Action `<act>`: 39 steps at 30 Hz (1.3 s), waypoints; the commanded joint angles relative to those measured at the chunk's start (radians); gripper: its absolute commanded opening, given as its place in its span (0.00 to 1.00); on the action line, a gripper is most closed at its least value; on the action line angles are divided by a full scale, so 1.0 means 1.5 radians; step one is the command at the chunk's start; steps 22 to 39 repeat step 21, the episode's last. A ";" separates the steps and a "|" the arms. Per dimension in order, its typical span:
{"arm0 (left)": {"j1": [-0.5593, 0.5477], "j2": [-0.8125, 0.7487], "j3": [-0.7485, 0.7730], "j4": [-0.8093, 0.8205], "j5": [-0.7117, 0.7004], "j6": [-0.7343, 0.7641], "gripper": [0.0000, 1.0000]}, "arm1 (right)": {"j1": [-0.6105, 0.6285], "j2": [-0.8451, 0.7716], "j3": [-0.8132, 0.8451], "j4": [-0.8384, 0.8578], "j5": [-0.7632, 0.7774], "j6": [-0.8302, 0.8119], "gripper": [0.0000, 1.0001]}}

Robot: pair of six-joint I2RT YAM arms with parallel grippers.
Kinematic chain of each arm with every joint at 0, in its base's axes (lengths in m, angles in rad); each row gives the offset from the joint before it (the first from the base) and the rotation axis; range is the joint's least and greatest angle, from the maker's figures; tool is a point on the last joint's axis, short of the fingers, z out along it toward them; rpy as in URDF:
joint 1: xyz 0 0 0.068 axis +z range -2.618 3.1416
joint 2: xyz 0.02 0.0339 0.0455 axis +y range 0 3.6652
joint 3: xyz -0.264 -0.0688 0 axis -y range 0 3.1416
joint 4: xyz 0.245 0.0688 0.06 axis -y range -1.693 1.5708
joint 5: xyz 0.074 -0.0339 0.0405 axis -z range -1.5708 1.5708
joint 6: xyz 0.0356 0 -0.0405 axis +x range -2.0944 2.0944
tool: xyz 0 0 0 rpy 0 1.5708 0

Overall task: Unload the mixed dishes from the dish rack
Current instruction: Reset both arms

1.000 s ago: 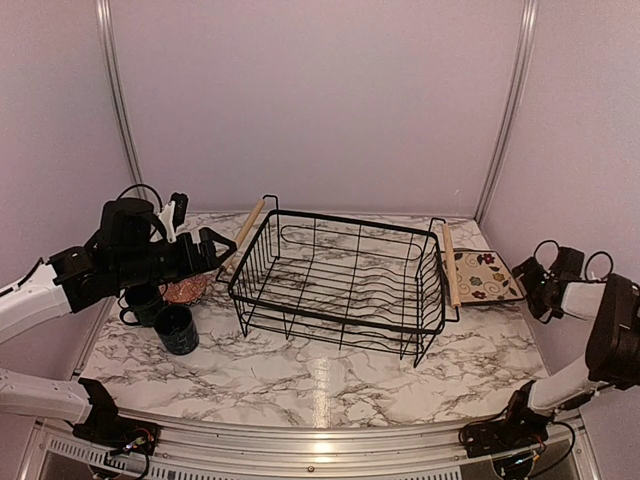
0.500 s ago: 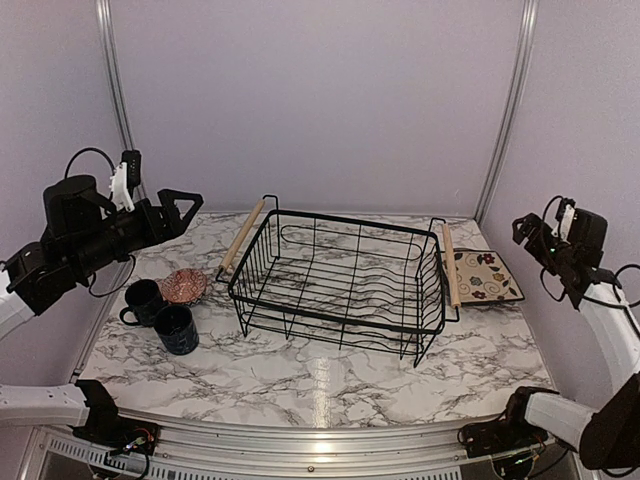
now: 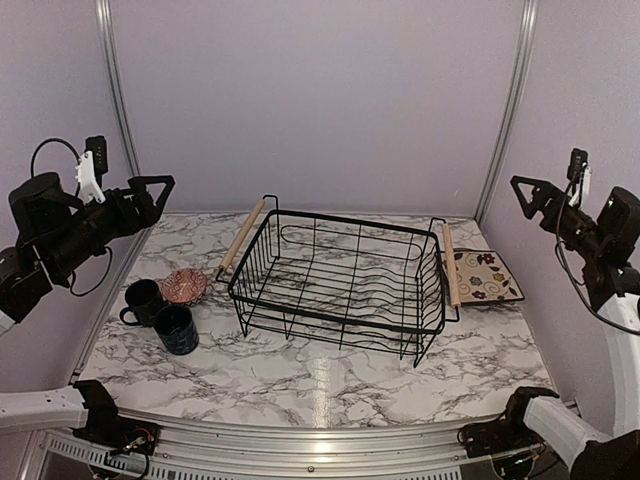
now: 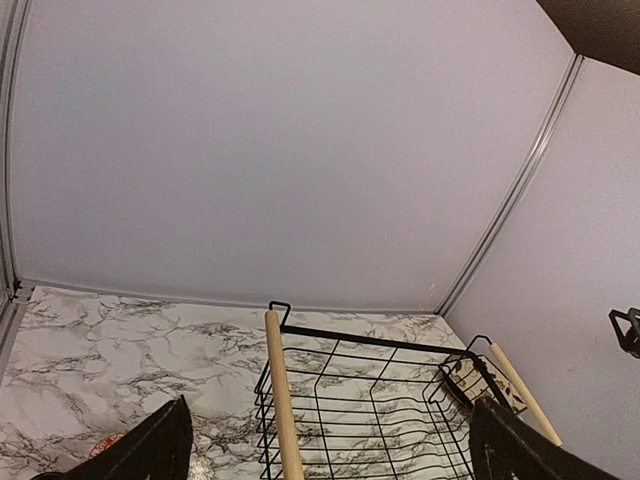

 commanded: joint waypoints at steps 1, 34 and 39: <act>-0.002 -0.026 0.056 -0.003 -0.053 0.048 0.99 | 0.006 -0.034 0.069 0.014 -0.032 -0.004 0.98; -0.002 -0.106 0.109 -0.013 -0.151 0.116 0.99 | 0.006 -0.104 0.182 -0.099 0.191 -0.064 0.99; -0.002 -0.106 0.109 -0.013 -0.151 0.116 0.99 | 0.006 -0.104 0.182 -0.099 0.191 -0.064 0.99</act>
